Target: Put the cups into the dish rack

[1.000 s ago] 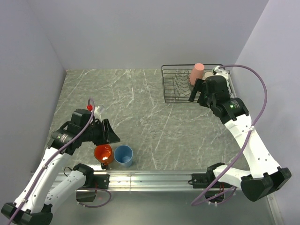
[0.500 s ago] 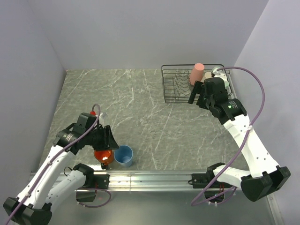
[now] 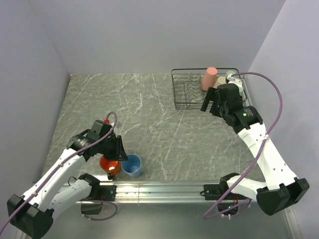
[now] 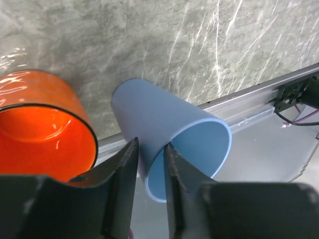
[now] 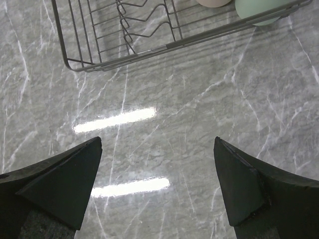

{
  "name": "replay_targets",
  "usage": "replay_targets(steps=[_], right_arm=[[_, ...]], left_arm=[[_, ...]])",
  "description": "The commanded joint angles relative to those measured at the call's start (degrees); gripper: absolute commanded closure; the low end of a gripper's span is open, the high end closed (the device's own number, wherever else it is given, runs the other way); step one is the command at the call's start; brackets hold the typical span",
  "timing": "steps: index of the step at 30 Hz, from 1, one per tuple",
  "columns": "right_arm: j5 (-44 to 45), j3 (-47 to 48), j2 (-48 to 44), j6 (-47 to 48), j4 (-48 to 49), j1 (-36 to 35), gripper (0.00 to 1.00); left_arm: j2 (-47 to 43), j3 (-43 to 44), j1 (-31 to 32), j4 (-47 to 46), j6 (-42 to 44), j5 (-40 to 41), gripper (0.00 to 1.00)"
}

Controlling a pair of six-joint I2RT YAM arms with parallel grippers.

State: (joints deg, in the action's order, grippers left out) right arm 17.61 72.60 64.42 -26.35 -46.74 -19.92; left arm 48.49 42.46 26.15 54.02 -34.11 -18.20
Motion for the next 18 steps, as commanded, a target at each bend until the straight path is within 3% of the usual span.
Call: replay_targets(steps=[1,5,6,13,17,18], right_arm=[[1.55,-0.44,-0.97,-0.19,0.69,0.76,0.0],[1.56,-0.35,-0.88,-0.02,1.04,1.38,0.0],[1.55,-0.35,-0.88,0.07,1.21,1.55,0.0],[-3.26,3.42,-0.7,1.56,1.65,2.96,0.0],[-17.4,8.43,-0.79,1.48,5.59,5.07,0.0],[-24.74,11.31,0.34,0.52,6.13,5.42,0.0]], left_arm=[[1.43,-0.79,1.53,-4.18,0.01,-0.96,0.71],[3.1,0.08,3.55,-4.45,-0.35,0.7,0.88],[3.19,0.6,4.25,-4.1,-0.43,1.14,0.99],[6.61,10.7,4.35,-7.16,-1.31,1.59,1.0],[12.32,17.73,3.91,-14.7,-3.24,-1.22,1.0],[13.55,18.97,3.04,-16.73,-4.99,-3.4,1.0]])
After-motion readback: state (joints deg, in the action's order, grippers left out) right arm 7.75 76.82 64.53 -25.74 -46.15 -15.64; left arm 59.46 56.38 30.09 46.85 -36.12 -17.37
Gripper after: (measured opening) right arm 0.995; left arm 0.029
